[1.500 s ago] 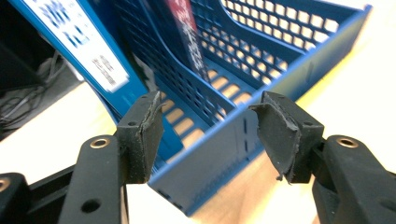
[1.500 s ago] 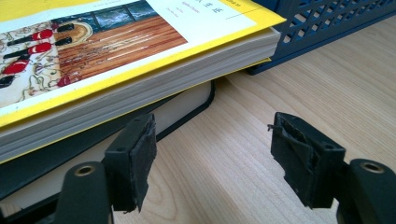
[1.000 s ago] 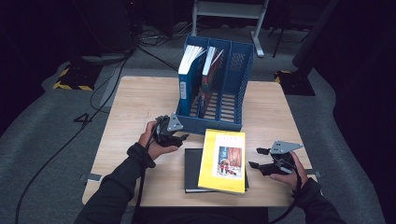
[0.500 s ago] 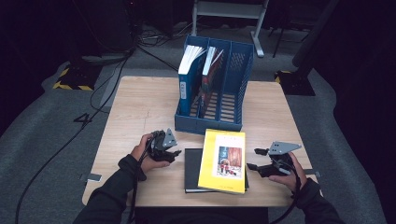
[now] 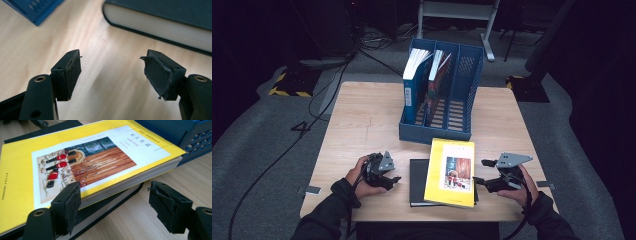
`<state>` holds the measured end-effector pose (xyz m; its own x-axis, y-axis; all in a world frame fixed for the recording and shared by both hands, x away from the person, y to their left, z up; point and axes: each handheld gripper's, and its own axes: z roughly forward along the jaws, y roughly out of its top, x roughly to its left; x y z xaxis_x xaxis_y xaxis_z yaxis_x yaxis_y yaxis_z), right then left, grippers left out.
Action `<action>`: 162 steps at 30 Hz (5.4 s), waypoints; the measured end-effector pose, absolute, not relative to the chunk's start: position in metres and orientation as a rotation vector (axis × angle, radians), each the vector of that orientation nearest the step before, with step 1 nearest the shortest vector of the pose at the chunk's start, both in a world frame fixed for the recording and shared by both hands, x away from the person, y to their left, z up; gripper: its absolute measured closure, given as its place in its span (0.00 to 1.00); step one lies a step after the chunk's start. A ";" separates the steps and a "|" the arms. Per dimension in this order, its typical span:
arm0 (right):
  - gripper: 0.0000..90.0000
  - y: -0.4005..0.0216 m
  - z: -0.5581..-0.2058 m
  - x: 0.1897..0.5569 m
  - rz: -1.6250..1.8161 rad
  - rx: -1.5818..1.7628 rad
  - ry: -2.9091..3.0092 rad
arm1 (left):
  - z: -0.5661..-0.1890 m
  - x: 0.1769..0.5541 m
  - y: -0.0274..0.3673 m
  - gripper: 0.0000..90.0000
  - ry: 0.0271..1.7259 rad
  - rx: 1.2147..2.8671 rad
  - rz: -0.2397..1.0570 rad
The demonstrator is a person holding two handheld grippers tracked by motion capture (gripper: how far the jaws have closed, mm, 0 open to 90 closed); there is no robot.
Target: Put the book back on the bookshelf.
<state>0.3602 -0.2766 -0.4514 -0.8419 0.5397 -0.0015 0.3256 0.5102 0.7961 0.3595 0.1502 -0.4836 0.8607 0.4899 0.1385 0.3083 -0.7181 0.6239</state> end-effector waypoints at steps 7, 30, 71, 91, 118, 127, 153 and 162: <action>0.27 -0.266 -0.448 0.359 1.224 0.776 2.569 | -0.489 0.346 0.155 0.30 0.564 2.427 0.327; 0.14 -0.252 -0.454 0.383 1.145 0.875 2.841 | -0.504 0.360 0.158 0.17 0.502 2.336 0.175; 0.68 -0.226 -0.443 0.420 1.341 0.806 2.826 | -0.489 0.382 0.161 0.25 0.676 2.317 0.263; 0.79 -0.223 -0.448 0.415 1.419 0.725 2.744 | -0.459 0.422 0.115 0.30 0.603 2.277 0.404; 0.79 -0.223 -0.445 0.405 1.512 0.618 2.642 | -0.470 0.455 0.090 0.36 0.620 2.299 0.401; 0.79 -0.225 -0.437 0.398 1.567 0.544 2.586 | -0.463 0.452 0.092 0.37 0.610 2.228 0.411; 0.76 -0.231 -0.406 0.385 1.616 0.369 2.500 | -0.408 0.442 0.096 0.89 0.437 2.023 0.318; 0.90 -0.228 -0.394 0.378 1.597 0.352 2.387 | -0.387 0.428 0.095 0.90 0.351 1.967 0.324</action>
<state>0.3784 -0.2278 -0.3944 -0.9403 0.3329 -0.0705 0.0619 0.3711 0.9265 0.4283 0.0948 -0.3872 0.9199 0.3862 0.0673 0.0989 -0.3949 0.9134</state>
